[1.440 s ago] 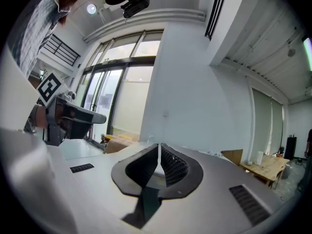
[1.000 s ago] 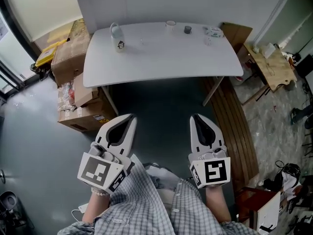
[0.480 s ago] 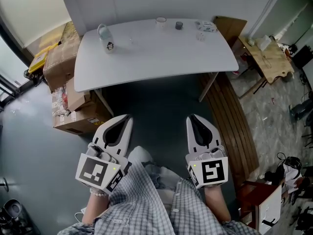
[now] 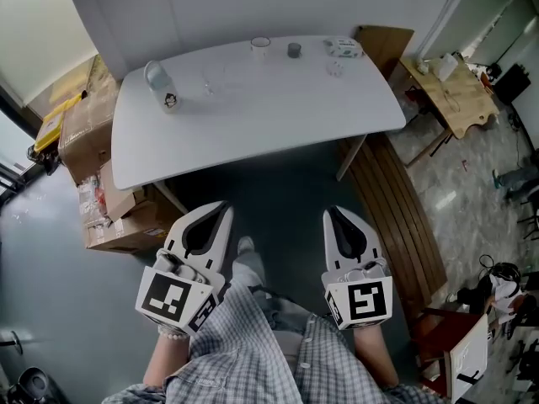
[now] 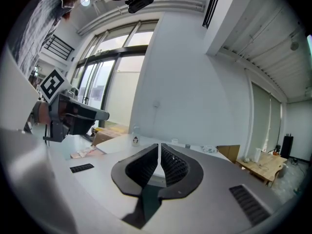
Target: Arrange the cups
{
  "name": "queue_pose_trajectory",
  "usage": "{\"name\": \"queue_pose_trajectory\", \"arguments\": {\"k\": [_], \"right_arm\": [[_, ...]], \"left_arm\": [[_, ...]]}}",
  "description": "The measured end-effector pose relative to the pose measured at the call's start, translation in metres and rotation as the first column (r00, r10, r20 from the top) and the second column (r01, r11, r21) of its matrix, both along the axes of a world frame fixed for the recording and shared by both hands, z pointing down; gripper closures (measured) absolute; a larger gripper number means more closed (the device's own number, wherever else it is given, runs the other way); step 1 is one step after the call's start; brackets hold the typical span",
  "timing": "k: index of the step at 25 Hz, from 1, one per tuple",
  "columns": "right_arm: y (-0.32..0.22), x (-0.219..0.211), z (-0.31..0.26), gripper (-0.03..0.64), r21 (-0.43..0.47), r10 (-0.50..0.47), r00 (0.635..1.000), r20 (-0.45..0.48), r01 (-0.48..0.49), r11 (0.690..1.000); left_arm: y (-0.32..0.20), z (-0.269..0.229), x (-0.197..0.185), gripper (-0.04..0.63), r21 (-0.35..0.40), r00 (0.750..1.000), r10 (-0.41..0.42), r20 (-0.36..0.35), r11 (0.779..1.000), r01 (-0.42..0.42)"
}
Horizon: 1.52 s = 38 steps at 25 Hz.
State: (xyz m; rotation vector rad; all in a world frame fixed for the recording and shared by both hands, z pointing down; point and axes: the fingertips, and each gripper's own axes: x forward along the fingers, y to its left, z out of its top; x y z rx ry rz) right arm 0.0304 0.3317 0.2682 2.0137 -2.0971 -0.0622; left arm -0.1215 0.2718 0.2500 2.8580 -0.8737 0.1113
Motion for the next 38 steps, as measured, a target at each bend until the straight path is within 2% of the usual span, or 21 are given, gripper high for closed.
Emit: {"name": "queue_pose_trajectory", "arguments": {"k": [9, 16, 26, 38], "right_arm": [[-0.087, 0.005, -0.012, 0.584, 0.002, -0.008, 1.000, -0.009, 0.008, 1.000], [-0.143, 0.018, -0.011, 0.584, -0.001, 0.020, 1.000, 0.005, -0.020, 1.000], [-0.219, 0.015, -0.013, 0.584, 0.010, 0.016, 1.000, -0.011, -0.016, 1.000], [-0.260, 0.008, -0.005, 0.584, -0.022, -0.010, 1.000, -0.015, 0.010, 1.000]], "left_arm": [[-0.094, -0.006, 0.028, 0.584, -0.017, 0.999, 0.051, 0.007, 0.999, -0.051], [-0.154, -0.009, 0.047, 0.584, 0.006, 0.996, 0.088, 0.020, 0.996, -0.088], [-0.231, -0.005, 0.040, 0.584, 0.007, 0.998, 0.067, 0.007, 0.998, -0.067], [-0.269, 0.006, 0.023, 0.584, -0.019, 1.000, 0.019, 0.010, 1.000, -0.019]]}}
